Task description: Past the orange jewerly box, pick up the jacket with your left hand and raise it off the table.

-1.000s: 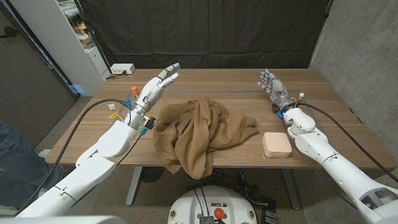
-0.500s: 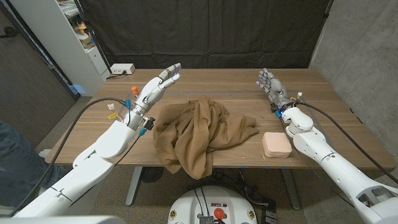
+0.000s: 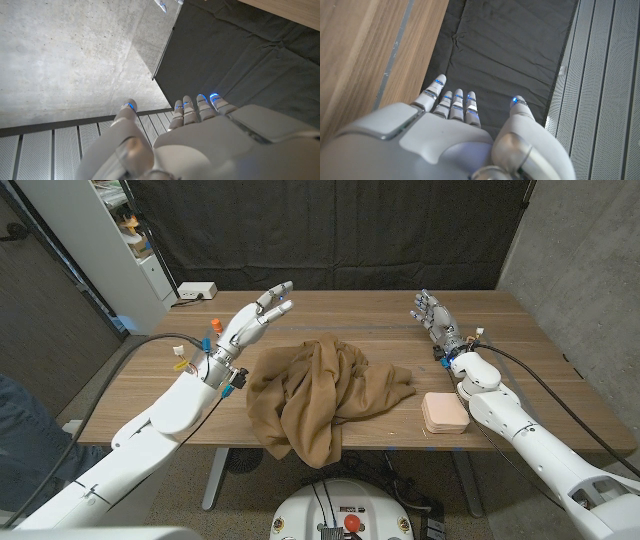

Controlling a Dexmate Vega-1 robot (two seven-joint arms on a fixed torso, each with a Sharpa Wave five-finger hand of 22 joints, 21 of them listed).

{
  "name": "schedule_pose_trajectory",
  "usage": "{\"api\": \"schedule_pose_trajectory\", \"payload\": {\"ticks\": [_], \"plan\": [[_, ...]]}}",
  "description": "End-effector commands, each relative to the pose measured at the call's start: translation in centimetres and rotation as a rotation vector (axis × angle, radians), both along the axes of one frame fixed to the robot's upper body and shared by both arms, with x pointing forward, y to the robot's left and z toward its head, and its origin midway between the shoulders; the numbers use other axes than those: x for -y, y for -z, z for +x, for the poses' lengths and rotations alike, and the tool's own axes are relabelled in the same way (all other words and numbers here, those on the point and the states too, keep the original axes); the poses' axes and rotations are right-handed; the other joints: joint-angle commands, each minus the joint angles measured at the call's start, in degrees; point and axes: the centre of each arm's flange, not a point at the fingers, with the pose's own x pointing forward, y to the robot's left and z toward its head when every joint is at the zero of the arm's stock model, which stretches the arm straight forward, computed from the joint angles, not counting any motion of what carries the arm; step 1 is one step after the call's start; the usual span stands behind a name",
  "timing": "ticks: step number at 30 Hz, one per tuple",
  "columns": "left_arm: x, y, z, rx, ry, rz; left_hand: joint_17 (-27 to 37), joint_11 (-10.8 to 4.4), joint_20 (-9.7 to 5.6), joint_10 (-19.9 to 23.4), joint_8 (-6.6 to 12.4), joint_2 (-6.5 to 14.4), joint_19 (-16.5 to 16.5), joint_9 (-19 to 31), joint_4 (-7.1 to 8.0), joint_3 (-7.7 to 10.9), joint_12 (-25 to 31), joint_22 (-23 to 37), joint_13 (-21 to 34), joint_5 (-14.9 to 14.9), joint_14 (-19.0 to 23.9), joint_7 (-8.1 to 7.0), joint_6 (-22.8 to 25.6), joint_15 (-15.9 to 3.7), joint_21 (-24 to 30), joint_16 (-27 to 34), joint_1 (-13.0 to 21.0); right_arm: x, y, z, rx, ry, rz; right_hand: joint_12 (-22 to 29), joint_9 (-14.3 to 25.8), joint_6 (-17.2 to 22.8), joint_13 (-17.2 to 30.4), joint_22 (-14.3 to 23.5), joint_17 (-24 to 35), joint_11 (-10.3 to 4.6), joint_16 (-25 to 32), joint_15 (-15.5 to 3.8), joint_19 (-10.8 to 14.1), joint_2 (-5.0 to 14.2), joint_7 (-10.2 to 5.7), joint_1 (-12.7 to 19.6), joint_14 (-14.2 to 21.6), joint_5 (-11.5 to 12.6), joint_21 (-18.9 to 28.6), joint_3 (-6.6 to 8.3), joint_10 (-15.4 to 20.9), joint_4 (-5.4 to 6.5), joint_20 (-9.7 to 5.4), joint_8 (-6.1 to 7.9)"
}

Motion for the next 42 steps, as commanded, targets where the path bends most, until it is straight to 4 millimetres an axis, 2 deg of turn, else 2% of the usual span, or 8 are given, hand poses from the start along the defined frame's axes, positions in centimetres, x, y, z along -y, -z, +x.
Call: {"api": "schedule_pose_trajectory", "payload": {"ticks": [1,3,10,19,23,31,42], "plan": [[0.3,-0.5,-0.4,0.018,-0.056,0.061,0.2,2.01,1.05,-0.5,0.26,0.1,0.2,0.2,-0.66,0.34,-0.3,0.3,0.2,-0.2,-0.1,-1.06,1.0,1.24,0.2,-0.2,1.0,-0.3,0.1,0.3,-0.005,-0.002,0.003,0.1,0.2,0.4,0.1,0.3,0.2,-0.08,0.3,-0.05,0.4,0.38,-0.17,0.2,0.6,0.2,0.3,0.03,0.7,-0.2,0.28,0.29],[0.4,-0.6,-0.5,0.017,-0.062,0.068,0.2,2.26,1.86,-0.7,0.38,0.2,0.3,0.2,-0.79,0.38,-0.3,0.3,0.2,-0.2,-0.2,-1.66,1.4,1.38,0.2,-0.2,1.2,-0.2,0.1,0.3,-0.008,0.0,0.007,0.1,0.2,0.4,0.1,0.3,0.2,-0.05,0.3,-0.02,0.4,0.38,-0.24,0.2,0.6,0.2,0.3,0.03,0.7,-0.21,0.31,0.31],[0.5,-0.7,-0.6,0.012,-0.078,0.088,0.2,3.46,3.08,-1.1,0.29,0.1,0.1,0.3,-1.14,0.39,-0.4,0.3,0.2,-0.2,-0.3,-3.43,1.7,2.65,0.2,-0.2,1.6,-0.2,0.1,0.2,-0.006,0.0,0.0,0.1,0.2,0.6,0.1,0.3,0.2,-0.05,0.4,-0.02,0.4,0.39,-0.47,0.1,0.6,0.1,0.3,-0.02,0.7,-0.17,0.37,0.37],[0.9,-1.1,-1.1,0.016,-0.111,0.142,0.2,3.71,3.57,-1.4,0.28,0.1,0.1,0.3,-1.31,0.38,-0.5,0.3,0.2,-0.2,-0.3,-4.28,1.8,3.21,0.2,-0.2,1.8,-0.2,0.0,0.1,-0.005,-0.002,0.003,0.2,0.2,0.5,0.1,0.3,0.2,-0.06,0.3,0.01,0.4,0.42,-0.48,0.1,0.6,0.1,0.3,0.0,0.7,-0.21,0.36,0.33],[1.1,-1.4,-1.5,0.014,-0.125,0.173,0.3,4.01,3.71,-1.5,0.37,0.1,0.1,0.3,-1.54,0.42,-0.5,0.3,0.2,-0.2,-0.4,-6.0,2.3,3.5,0.2,-0.2,2.1,-0.1,0.0,0.1,-0.004,-0.004,0.004,0.1,0.2,0.6,0.1,0.3,0.2,-0.11,0.3,-0.04,0.4,0.4,-0.49,0.2,0.6,0.1,0.3,-0.01,0.7,-0.25,0.39,0.33],[1.7,-1.7,-2.6,0.048,-0.167,0.222,0.3,4.34,4.94,-1.8,0.32,0.0,0.2,0.4,-1.82,0.47,-0.5,0.3,0.2,-0.3,-0.5,-6.66,2.3,3.93,0.3,-0.2,2.5,-0.1,0.0,0.2,0.003,-0.008,0.0,0.1,0.2,0.7,0.1,0.3,0.1,-0.11,0.3,-0.05,0.3,0.4,-0.49,0.2,0.5,0.1,0.3,-0.02,0.7,-0.27,0.45,0.37],[2.2,-1.5,-4.2,0.127,-0.277,0.261,0.3,3.9,6.47,-2.4,0.25,-0.2,0.4,0.4,-2.28,0.53,-0.6,0.4,0.2,-0.3,-0.7,-7.25,2.2,4.07,0.3,-0.2,3.2,-0.1,-0.1,0.1,0.005,-0.009,-0.001,0.1,0.2,0.7,0.1,0.3,0.1,-0.09,0.3,-0.02,0.3,0.4,-0.53,0.2,0.6,0.1,0.3,-0.02,0.7,-0.3,0.52,0.36]]}}
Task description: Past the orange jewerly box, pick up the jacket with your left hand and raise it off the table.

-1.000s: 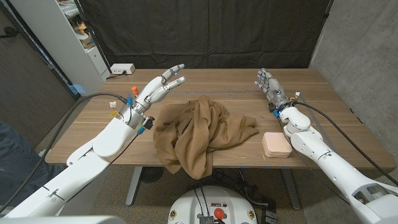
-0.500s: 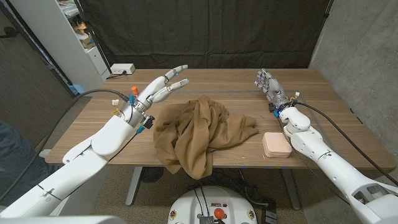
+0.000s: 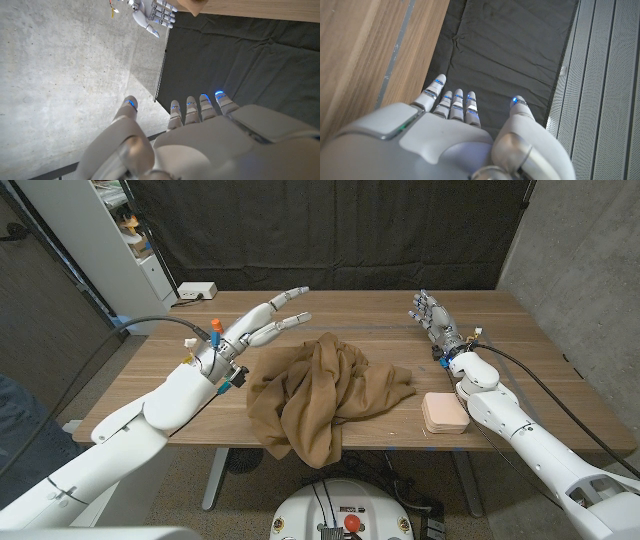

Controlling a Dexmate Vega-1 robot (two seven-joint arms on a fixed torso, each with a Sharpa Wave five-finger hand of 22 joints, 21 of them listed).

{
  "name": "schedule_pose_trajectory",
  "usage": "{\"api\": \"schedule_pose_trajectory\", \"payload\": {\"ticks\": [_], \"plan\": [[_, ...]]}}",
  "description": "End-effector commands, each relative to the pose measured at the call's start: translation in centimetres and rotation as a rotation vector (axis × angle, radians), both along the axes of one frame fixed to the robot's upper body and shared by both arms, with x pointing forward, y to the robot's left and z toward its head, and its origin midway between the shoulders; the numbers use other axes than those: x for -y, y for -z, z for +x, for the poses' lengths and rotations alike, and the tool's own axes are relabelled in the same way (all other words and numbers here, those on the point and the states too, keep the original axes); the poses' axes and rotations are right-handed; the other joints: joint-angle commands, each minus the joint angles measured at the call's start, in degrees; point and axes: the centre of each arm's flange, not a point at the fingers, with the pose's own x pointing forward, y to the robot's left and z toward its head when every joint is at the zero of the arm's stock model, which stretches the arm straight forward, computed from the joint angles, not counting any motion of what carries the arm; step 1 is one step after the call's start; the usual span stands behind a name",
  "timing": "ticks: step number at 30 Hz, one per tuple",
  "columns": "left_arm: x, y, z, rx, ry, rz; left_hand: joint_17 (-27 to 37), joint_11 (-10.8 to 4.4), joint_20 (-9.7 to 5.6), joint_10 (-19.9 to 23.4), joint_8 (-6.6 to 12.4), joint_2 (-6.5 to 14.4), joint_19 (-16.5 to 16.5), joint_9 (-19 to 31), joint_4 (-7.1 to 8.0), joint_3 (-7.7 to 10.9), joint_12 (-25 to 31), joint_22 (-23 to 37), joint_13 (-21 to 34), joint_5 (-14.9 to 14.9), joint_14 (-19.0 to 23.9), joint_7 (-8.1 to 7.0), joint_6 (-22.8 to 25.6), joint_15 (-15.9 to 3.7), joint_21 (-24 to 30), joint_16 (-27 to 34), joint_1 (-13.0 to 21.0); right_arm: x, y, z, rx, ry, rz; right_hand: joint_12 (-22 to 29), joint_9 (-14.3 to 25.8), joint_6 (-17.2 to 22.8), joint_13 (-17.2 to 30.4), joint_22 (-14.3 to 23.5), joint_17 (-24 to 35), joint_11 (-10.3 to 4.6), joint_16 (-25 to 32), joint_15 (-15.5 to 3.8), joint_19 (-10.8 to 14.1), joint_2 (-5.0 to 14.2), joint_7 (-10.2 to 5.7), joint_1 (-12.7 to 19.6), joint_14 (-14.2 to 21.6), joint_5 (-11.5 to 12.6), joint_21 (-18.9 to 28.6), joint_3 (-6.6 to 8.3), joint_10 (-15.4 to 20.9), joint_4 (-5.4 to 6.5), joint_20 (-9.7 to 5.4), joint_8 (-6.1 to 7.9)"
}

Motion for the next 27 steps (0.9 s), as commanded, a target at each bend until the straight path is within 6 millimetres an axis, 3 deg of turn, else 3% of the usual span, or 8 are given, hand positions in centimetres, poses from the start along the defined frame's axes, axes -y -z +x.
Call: {"api": "schedule_pose_trajectory", "payload": {"ticks": [1,27], "plan": [[0.6,0.0,-1.8,0.08,-0.094,0.049,0.3,-0.04,0.65,-0.2,0.24,-0.1,0.1,0.1,-0.51,0.02,0.0,0.1,0.2,-0.3,0.0,-0.39,0.3,0.45,0.3,0.1,1.0,0.1,-0.1,0.0,0.008,-0.002,-0.003,0.2,0.2,0.3,0.1,0.3,0.1,0.21,0.3,-0.04,0.0,0.39,-0.08,0.2,0.6,0.1,0.3,-0.03,0.4,-0.3,0.2,0.35],[1.8,-0.1,-4.2,0.192,-0.337,0.173,0.4,-0.23,1.03,-1.5,0.46,0.0,0.6,0.2,-2.07,1.22,0.0,0.3,0.3,-0.3,0.2,-0.47,-0.2,1.0,0.5,0.4,4.9,0.3,0.1,-0.1,0.005,-0.002,0.001,0.2,0.2,0.3,0.1,0.3,0.1,0.17,0.3,-0.12,-0.1,0.38,0.01,0.1,0.5,0.1,0.3,-0.09,0.5,-0.34,0.39,0.34]]}}
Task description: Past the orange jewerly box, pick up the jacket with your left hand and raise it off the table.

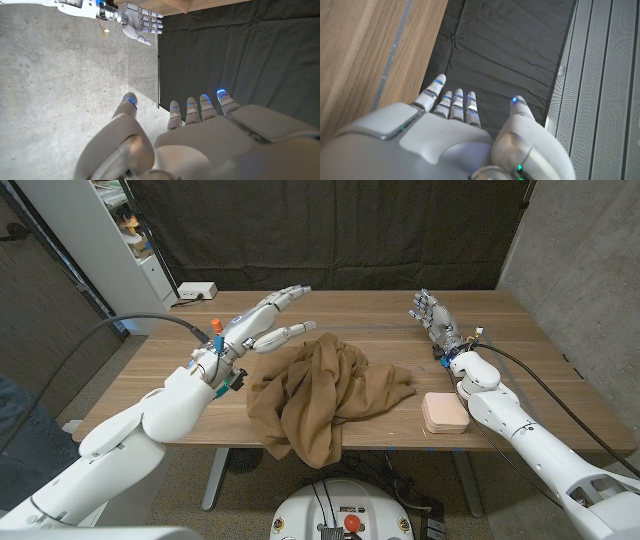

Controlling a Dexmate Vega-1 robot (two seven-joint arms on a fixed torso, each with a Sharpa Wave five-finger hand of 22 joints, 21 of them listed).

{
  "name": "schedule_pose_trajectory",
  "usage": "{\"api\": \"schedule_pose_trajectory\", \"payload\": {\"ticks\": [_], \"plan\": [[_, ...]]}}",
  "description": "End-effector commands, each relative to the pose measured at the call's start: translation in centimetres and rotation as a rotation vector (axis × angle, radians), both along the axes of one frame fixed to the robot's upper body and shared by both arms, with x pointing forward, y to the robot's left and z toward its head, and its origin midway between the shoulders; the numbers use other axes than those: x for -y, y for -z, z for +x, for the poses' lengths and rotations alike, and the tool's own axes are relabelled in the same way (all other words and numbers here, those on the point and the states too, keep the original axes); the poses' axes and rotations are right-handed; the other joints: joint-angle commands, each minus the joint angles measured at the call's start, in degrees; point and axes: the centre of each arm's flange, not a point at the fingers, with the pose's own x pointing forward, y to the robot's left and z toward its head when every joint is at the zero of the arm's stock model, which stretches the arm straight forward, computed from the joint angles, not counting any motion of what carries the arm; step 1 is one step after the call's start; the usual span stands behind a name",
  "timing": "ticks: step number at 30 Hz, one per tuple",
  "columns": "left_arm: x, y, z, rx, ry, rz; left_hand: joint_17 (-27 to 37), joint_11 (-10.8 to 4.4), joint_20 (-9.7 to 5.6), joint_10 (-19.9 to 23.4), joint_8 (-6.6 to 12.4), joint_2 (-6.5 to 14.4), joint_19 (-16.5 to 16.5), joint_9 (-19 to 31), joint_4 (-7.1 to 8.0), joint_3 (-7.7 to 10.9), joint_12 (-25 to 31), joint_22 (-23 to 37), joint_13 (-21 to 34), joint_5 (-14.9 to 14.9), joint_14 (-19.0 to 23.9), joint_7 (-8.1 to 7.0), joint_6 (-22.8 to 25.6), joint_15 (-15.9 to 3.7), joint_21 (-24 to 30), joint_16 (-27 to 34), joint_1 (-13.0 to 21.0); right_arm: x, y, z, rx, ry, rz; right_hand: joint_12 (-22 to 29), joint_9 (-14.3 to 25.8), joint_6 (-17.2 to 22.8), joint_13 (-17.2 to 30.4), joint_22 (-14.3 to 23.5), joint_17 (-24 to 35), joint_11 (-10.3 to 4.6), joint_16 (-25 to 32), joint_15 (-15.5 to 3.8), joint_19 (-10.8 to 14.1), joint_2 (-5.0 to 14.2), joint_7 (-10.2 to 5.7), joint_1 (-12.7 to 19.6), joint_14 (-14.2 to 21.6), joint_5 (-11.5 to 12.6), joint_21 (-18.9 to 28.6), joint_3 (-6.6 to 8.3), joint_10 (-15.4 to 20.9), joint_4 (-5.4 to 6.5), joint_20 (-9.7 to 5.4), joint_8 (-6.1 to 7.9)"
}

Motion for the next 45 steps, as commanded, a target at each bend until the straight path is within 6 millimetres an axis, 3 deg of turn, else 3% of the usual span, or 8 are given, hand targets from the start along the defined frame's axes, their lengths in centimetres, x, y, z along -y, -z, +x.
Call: {"api": "schedule_pose_trajectory", "payload": {"ticks": [1,17,27,45], "plan": [[0.8,-0.1,-1.3,0.07,-0.156,0.075,0.1,-0.03,0.61,-0.3,0.49,0.1,0.2,0.2,-0.63,0.24,0.3,0.2,0.4,0.1,0.6,0.06,0.4,0.73,0.5,0.4,1.3,0.1,0.2,-0.1,-0.002,0.001,0.001,0.2,0.2,0.3,0.1,0.1,0.1,-0.06,0.3,-0.15,0.1,0.38,-0.03,0.1,0.5,0.1,0.3,-0.09,0.3,-0.34,0.17,0.34],[1.8,0.2,-2.0,0.124,-0.214,0.135,0.2,-0.87,0.72,-0.1,0.69,-0.8,1.5,0.3,-1.05,0.55,0.7,0.4,0.6,0.0,1.5,0.75,0.4,1.07,1.0,0.8,3.5,0.5,0.3,-0.5,-0.005,0.001,-0.001,0.2,0.2,0.3,0.1,0.0,0.1,0.03,0.3,-0.05,0.5,0.38,0.03,0.1,0.5,0.1,0.5,-0.1,0.3,-0.39,0.74,0.29],[2.6,0.3,-1.9,0.148,-0.259,0.184,0.3,-1.75,0.73,0.8,1.05,-1.7,3.0,0.4,-1.12,0.7,1.3,0.6,0.8,0.1,2.6,0.5,1.1,0.41,1.5,1.1,5.1,0.7,0.0,-0.6,-0.001,-0.002,-0.004,0.2,0.2,0.2,0.1,0.0,0.0,0.05,0.4,0.37,1.6,0.42,0.04,0.3,0.9,0.1,0.8,-0.03,0.3,-0.55,1.87,0.26],[3.1,-0.3,-2.0,0.149,-0.324,0.248,0.3,-2.03,0.86,0.9,1.38,-3.4,4.7,0.4,-1.05,0.47,1.5,0.7,1.0,0.3,2.9,0.37,1.9,0.53,2.0,1.1,6.7,0.4,-0.3,-0.1,-0.006,0.002,-0.004,0.2,0.2,0.3,0.1,0.0,0.0,0.32,0.6,0.79,3.2,0.37,0.23,0.5,1.5,0.1,1.2,0.0,0.5,-0.73,2.5,0.29]]}}
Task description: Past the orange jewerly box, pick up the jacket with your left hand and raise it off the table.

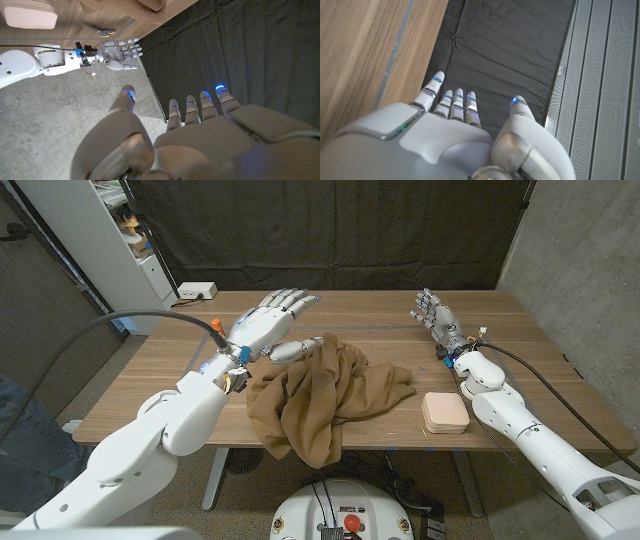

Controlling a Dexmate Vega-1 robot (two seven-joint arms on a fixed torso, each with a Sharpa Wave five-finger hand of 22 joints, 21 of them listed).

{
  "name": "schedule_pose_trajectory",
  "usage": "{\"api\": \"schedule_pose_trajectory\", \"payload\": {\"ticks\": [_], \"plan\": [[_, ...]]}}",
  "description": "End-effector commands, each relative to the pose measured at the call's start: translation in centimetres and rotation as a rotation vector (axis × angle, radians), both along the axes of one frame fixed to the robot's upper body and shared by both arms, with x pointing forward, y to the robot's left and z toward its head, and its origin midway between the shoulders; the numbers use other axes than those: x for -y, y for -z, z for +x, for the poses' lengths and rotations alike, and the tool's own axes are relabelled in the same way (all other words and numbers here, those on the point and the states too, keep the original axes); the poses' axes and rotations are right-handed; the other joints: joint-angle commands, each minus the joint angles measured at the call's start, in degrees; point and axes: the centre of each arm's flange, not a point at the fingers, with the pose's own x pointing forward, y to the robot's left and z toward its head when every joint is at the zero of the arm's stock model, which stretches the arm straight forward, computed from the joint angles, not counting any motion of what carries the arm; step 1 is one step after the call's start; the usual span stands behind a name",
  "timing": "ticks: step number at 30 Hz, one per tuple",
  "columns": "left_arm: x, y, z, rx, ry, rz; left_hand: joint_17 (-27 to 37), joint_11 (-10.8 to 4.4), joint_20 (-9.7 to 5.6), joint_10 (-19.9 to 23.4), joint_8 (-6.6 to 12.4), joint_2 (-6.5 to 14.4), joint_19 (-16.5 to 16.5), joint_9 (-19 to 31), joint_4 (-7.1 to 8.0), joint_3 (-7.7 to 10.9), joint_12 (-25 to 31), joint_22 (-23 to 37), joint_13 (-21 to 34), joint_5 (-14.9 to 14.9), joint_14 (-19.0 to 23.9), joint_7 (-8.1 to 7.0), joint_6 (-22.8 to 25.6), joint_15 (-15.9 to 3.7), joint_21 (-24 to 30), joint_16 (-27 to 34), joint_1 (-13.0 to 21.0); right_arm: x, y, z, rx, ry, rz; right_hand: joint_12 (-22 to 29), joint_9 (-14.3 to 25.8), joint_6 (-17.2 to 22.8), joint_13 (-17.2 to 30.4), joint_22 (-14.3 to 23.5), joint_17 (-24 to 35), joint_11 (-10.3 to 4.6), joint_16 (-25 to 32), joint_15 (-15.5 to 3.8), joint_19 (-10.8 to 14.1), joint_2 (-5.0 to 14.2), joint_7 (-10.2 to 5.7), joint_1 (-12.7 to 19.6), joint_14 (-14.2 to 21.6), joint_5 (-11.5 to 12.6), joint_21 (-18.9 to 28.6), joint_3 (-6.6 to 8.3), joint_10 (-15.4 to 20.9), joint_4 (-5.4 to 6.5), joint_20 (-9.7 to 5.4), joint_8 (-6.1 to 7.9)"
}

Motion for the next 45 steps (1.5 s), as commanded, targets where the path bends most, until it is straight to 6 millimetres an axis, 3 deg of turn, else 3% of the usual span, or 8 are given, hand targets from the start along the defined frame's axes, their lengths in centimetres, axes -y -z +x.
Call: {"api": "schedule_pose_trajectory", "payload": {"ticks": [1,32,45], "plan": [[0.4,-0.4,-0.1,-0.004,-0.047,0.043,0.1,-0.25,0.1,-0.4,0.26,-0.4,0.6,0.2,0.01,-0.12,0.1,0.2,0.2,0.4,0.3,-0.05,0.6,-0.17,0.6,0.3,0.9,-0.2,-0.1,0.3,-0.004,0.004,0.0,0.2,0.2,0.4,0.1,0.1,0.0,0.09,0.3,-0.01,0.7,0.35,0.23,0.5,0.7,0.1,0.3,-0.01,0.3,-0.24,0.06,0.29],[1.5,-0.4,0.9,-0.002,-0.121,0.152,0.2,-1.2,0.18,-0.3,0.32,-2.3,3.5,0.2,0.29,-0.5,0.4,0.4,0.5,0.7,1.1,-0.24,1.1,-0.17,1.4,0.4,2.6,0.2,-0.6,0.8,-0.003,0.014,0.0,0.3,0.2,0.5,0.1,0.1,0.0,0.27,0.3,0.39,0.9,0.28,0.26,0.4,0.8,0.1,0.0,-0.12,0.6,-0.24,-0.02,0.32],[1.9,0.1,2.5,-0.078,-0.152,0.176,0.2,-1.19,0.2,-0.5,0.34,-2.8,4.4,0.2,0.37,-0.56,0.5,0.5,0.6,0.8,1.2,-0.17,1.3,-0.07,1.7,0.4,3.1,0.2,-0.9,0.8,-0.003,0.019,-0.003,0.3,0.2,0.5,0.1,0.1,0.0,0.26,0.3,0.33,0.8,0.28,0.25,0.3,0.8,0.0,-0.1,-0.17,0.6,-0.2,0.01,0.3]]}}
